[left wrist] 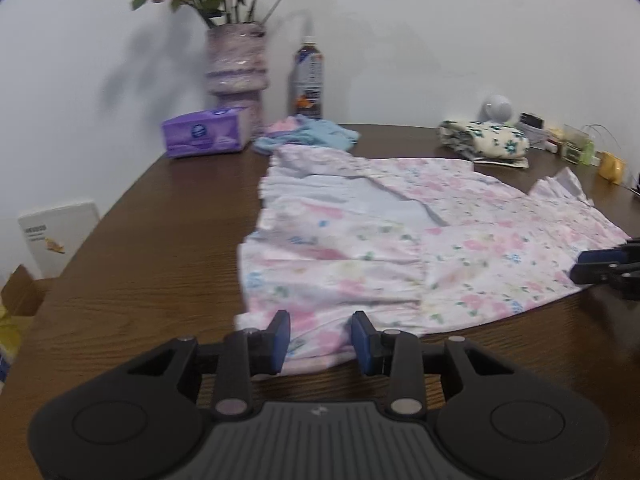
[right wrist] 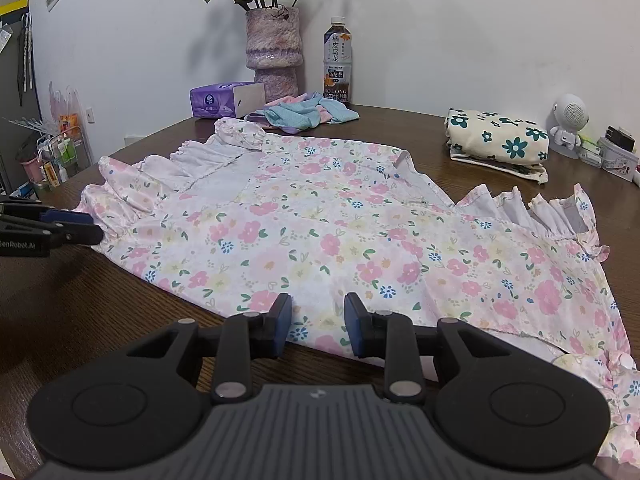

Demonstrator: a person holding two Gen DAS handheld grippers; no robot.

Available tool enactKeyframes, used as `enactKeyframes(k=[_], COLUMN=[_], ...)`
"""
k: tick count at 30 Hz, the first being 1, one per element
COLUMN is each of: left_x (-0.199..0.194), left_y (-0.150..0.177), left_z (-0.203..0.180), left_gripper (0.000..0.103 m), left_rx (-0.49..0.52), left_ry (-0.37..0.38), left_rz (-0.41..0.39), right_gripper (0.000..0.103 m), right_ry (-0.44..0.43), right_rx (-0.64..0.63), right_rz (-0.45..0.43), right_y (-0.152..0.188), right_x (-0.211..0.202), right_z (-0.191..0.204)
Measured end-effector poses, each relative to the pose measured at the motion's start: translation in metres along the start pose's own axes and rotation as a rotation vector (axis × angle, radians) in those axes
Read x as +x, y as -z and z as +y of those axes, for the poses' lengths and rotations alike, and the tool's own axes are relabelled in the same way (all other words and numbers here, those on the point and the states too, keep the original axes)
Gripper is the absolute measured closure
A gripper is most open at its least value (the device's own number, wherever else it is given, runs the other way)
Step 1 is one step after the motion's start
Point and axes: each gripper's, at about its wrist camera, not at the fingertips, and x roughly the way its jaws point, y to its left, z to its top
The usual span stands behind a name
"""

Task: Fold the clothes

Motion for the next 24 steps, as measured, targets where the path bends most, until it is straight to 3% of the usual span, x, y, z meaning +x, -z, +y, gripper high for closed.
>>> enactKeyframes(k=[2, 5, 9, 18, 22, 24], left_x=[-0.003, -0.015, -0.019, 0.026, 0.047, 0.057], left_y=[-0.002, -0.014, -0.035, -0.061, -0.064, -0.064], left_z=[0.0, -0.01, -0.036, -0.096, -0.106, -0.106], left_gripper=[0.071, 0.069, 0.064, 0.064, 0.065, 0.071], left_rx=[0.001, 0.02, 0.091, 0.181, 0.167, 0.155], left_ry=[-0.027, -0.017, 0.053, 0.198, 0.216, 0.22], left_rz=[-0.002, -0.069, -0.127, -0.069, -0.023, 0.002], right_gripper=[0.075, 0.075, 0.075, 0.073, 0.073, 0.073], right_ry=[0.0, 0.001, 0.001, -0.03, -0.027, -0.02], right_rx=[-0.001, -0.002, -0.004, 0.043, 0.05, 0.052], right_rz=[0.0, 0.0, 0.0, -0.01, -0.056, -0.04], right_y=[0.0, 0.0, 0.0, -0.006, -0.026, -0.033], right_x=[0.0, 0.0, 0.0, -0.003, -0.004, 0.006], right_z=[0.0, 0.0, 0.0, -0.004, -0.004, -0.004])
